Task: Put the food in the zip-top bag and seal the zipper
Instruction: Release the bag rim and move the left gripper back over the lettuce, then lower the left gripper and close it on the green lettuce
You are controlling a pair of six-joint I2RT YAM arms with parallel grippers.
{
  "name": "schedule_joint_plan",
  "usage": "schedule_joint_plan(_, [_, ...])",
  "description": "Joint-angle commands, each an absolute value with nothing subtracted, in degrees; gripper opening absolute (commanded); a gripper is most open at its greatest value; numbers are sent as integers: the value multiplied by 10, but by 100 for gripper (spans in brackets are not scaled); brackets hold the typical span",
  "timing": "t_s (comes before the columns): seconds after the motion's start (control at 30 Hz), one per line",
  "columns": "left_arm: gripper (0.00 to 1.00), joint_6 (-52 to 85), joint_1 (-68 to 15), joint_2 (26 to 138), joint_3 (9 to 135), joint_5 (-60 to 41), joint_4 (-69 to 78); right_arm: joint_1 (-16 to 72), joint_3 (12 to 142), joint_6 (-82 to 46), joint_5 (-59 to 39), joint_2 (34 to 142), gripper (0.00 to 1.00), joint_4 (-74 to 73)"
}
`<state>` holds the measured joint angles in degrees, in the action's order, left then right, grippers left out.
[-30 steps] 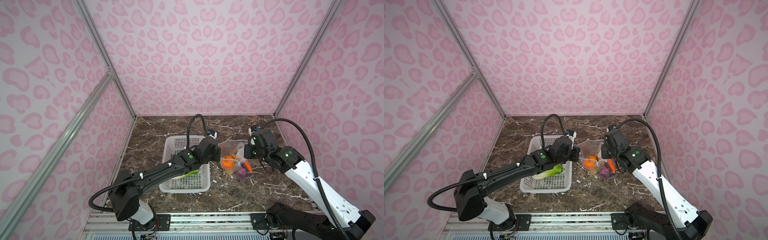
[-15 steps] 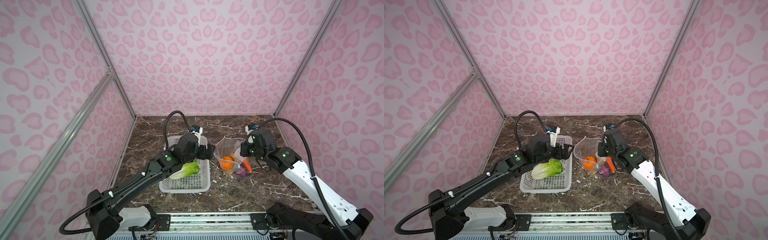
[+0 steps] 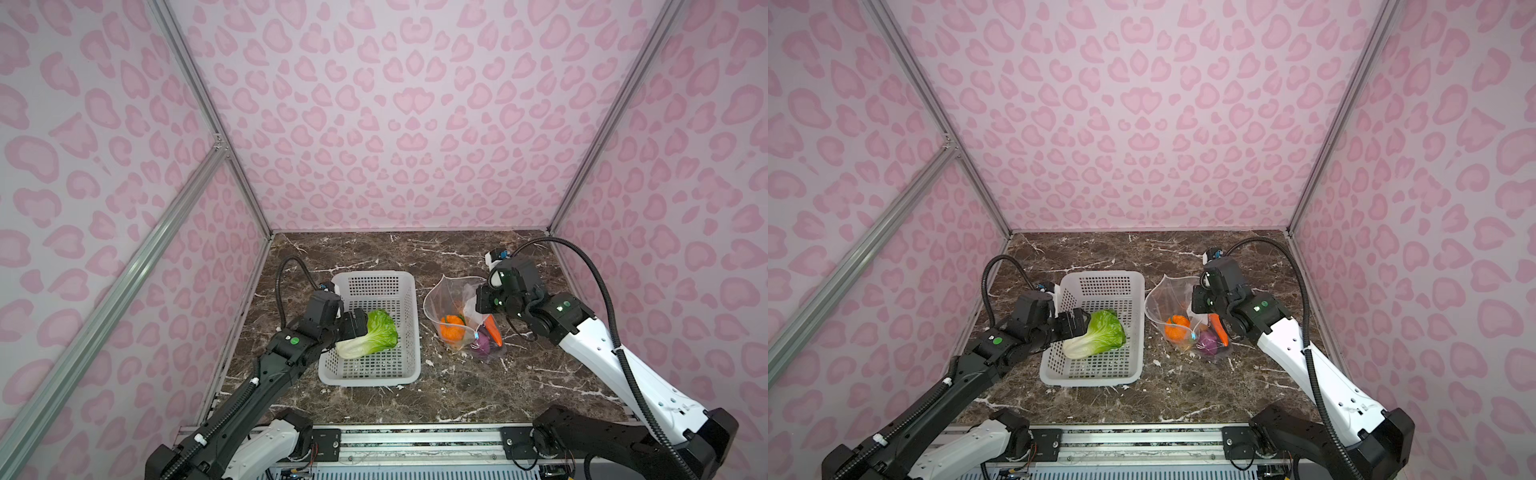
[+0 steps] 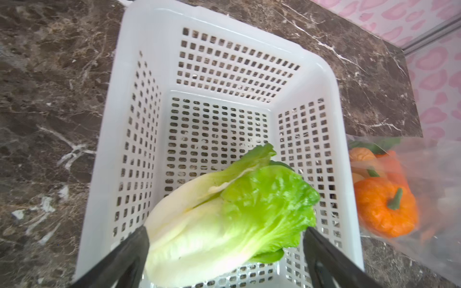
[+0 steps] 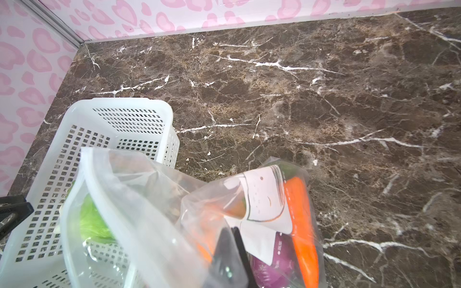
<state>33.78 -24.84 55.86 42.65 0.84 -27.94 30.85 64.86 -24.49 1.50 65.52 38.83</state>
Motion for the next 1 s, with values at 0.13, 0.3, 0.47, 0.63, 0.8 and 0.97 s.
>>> schedule_joint_plan(0.13, [98,346,-229,601,417,-38,-217,309,640,-249,28,646,2,380])
schedule_joint_plan(0.3, [98,348,-229,622,412,-58,-201,309,639,-248,31,642,0,382])
schedule_joint_plan(0.47, [98,355,-229,636,396,-77,-193,310,636,-249,32,641,0,380])
schedule_joint_plan(0.63, [98,375,-230,641,383,-110,-194,309,635,-249,33,638,0,383])
schedule_joint_plan(0.8, [98,410,-249,625,382,-145,-201,309,632,-251,33,638,0,378])
schedule_joint_plan(0.97, [98,447,-307,623,399,-140,-203,309,633,-251,27,646,0,374])
